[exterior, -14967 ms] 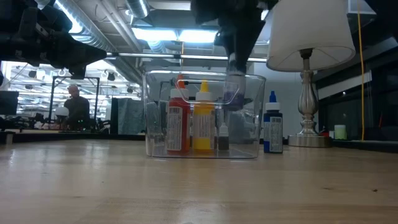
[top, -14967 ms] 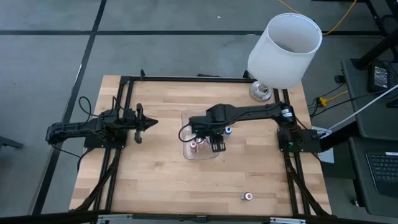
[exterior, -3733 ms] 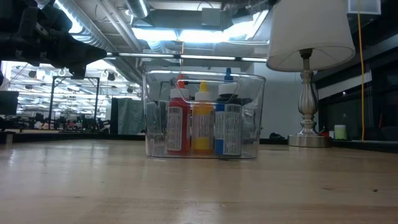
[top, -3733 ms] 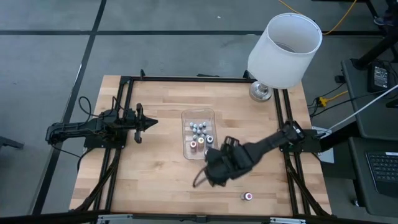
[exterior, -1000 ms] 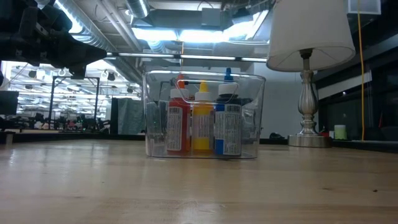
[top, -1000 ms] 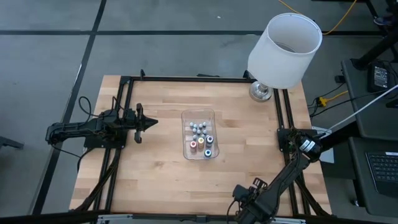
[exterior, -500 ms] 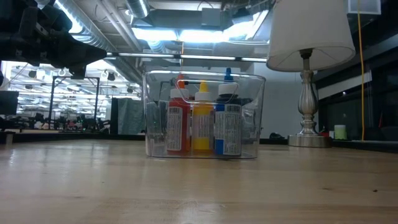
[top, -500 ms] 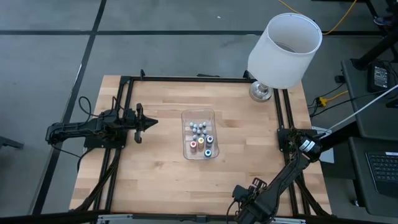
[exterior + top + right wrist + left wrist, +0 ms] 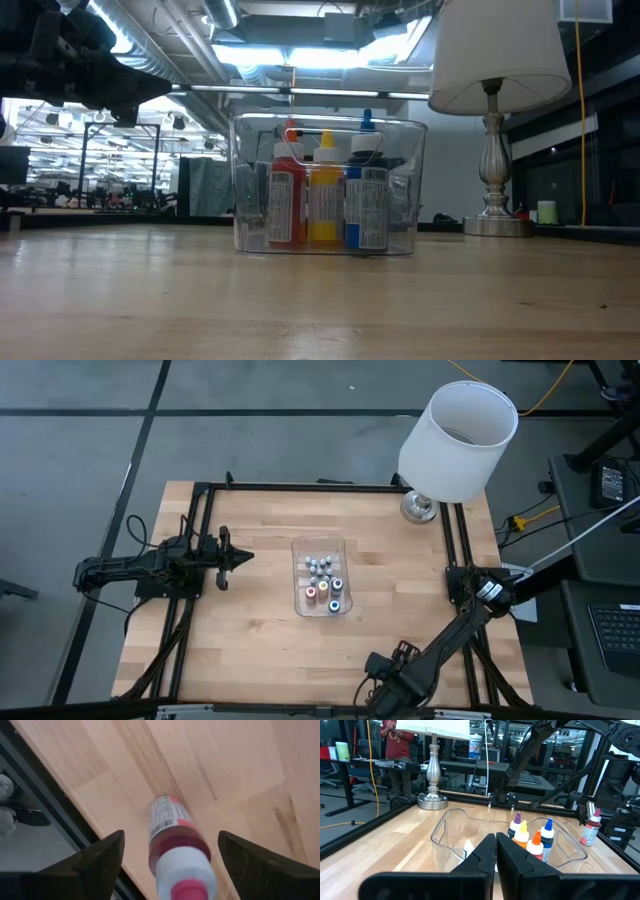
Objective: Pick & Place food coloring
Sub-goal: Put the large pink food coloring into the transparent bin, then return to Home Position
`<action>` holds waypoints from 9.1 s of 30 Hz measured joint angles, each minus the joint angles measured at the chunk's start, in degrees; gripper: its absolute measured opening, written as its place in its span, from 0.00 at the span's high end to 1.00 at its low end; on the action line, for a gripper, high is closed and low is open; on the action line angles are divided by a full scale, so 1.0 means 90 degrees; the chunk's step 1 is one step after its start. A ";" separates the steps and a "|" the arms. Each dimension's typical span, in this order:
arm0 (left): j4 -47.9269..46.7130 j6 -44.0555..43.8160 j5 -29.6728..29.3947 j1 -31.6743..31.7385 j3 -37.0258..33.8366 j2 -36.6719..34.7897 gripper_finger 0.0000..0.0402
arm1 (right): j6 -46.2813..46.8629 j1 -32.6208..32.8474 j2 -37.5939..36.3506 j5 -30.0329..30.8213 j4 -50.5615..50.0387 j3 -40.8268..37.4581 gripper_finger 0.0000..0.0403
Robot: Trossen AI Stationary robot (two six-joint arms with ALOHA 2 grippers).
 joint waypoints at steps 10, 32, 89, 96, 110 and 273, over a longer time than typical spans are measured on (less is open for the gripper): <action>0.0000 0.0000 -0.0002 0.0000 0.0000 0.0000 0.98 | -0.0118 -0.0100 0.0000 -0.0284 -0.0002 0.0000 0.36; 0.0000 0.0002 -0.0002 0.0001 0.0000 0.0000 0.98 | -0.1067 -0.0566 -0.0366 -0.0767 -0.0688 -0.0002 0.61; -0.0014 0.0002 0.0000 0.0002 -0.0001 0.0000 0.98 | -0.2176 -0.3988 0.0851 0.0277 -0.1577 0.4090 0.62; -0.0008 0.0002 -0.0002 0.0002 -0.0001 0.0002 0.98 | -0.2176 -0.3988 0.1139 0.0205 -0.1586 0.4090 0.62; 0.0000 0.0002 0.0000 0.0000 -0.0002 0.0000 0.98 | -0.2275 -0.3993 0.1589 0.0289 -0.1807 0.4090 0.62; 0.0000 0.0000 -0.0002 0.0000 0.0000 0.0085 0.98 | -0.8526 -0.5450 -1.2563 -0.0920 0.7558 -1.0535 0.91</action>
